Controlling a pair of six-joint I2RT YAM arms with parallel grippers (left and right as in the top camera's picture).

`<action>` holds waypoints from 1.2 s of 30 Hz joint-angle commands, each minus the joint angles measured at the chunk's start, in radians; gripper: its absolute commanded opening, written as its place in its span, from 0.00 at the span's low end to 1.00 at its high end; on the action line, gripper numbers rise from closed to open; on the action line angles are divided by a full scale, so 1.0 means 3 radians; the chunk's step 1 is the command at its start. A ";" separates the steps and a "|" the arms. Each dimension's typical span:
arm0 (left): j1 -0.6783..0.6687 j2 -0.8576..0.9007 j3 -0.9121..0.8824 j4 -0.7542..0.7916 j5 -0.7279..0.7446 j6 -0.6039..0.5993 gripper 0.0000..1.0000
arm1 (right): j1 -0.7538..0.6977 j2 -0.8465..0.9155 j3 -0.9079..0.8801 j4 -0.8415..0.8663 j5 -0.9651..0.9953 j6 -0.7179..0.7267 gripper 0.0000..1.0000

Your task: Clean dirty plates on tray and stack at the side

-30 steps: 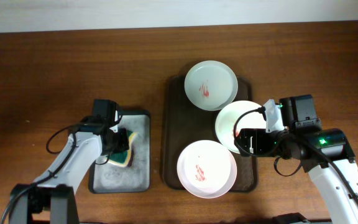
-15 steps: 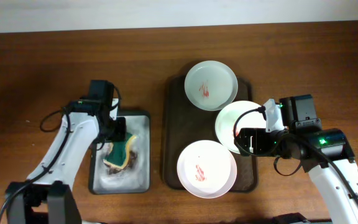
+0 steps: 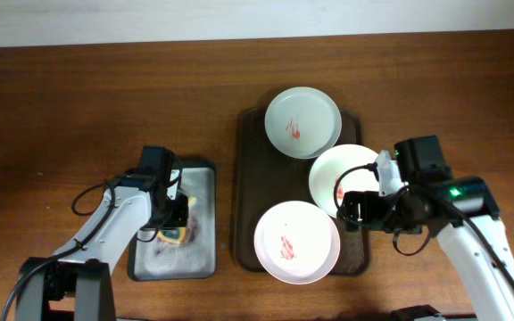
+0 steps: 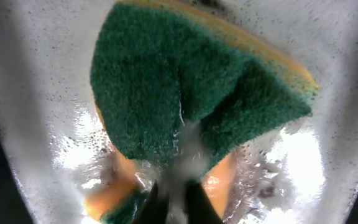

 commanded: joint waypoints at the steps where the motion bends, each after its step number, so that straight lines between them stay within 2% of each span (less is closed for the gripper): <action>1: -0.0010 0.0001 0.0045 -0.0033 0.0094 0.0011 0.00 | 0.0033 0.0195 -0.0191 -0.0003 0.0038 0.0094 0.99; 3: -0.0010 -0.0024 0.0275 -0.0261 0.0094 0.0011 0.00 | 0.0033 0.0348 -0.0347 0.0050 0.0038 0.0094 1.00; 4: -0.0010 -0.0075 0.0525 -0.0484 0.0097 0.0011 0.00 | 0.0033 0.0459 -0.0430 0.0126 0.0037 0.0093 0.90; 5: -0.0010 -0.0106 0.0650 -0.0581 0.0098 0.0011 0.00 | 0.0034 0.0515 -0.0469 0.0181 0.0024 0.0092 0.84; 6: -0.0010 -0.0141 0.0800 -0.0698 0.0131 0.0011 0.00 | 0.0034 0.0579 -0.0514 0.0243 -0.0015 0.0089 0.73; 9: -0.0010 -0.0239 0.1214 -0.0989 0.0343 0.0013 0.00 | 0.0102 0.0793 -0.0682 0.0537 -0.0276 0.0056 0.53; 13: -0.0010 -0.0354 0.1423 -0.1162 0.0679 0.0013 0.00 | 0.0369 0.1057 -0.0912 0.0978 -0.0295 0.0112 0.51; 16: -0.0013 -0.0381 0.1423 -0.1216 0.0893 0.0013 0.00 | 0.0441 0.1221 -0.0958 0.1228 0.0004 0.0373 0.39; 17: -0.0013 -0.0381 0.1423 -0.1230 0.0971 0.0013 0.00 | 0.0441 0.1272 -0.0958 0.1345 0.0039 0.0394 0.31; 18: -0.0013 -0.0381 0.1423 -0.1228 0.1008 0.0013 0.00 | 0.0441 0.1296 -0.0956 0.1479 0.0039 0.0394 0.18; 20: -0.0013 -0.0381 0.1423 -0.1223 0.1033 0.0011 0.00 | 0.0441 0.1294 -0.0955 0.1712 0.0039 0.0416 0.04; 24: -0.0014 -0.0381 0.1417 -0.1217 0.1071 -0.0004 0.00 | 0.0441 0.1294 -0.0918 0.2052 0.0025 0.0558 0.04; 28: -0.0149 -0.0381 0.1367 -0.1124 0.1083 -0.0294 0.00 | 0.0441 0.1294 -0.0918 0.2098 0.0027 0.0567 0.04; 32: -0.0693 -0.0379 0.1114 -0.0610 0.1082 -0.0851 0.00 | 0.0441 0.1294 -0.0918 0.2080 0.0027 0.0567 0.04; 36: -0.1287 -0.0273 0.0678 0.0069 0.1085 -0.1647 0.00 | 0.0441 0.1294 -0.0918 0.2080 0.0027 0.0568 0.04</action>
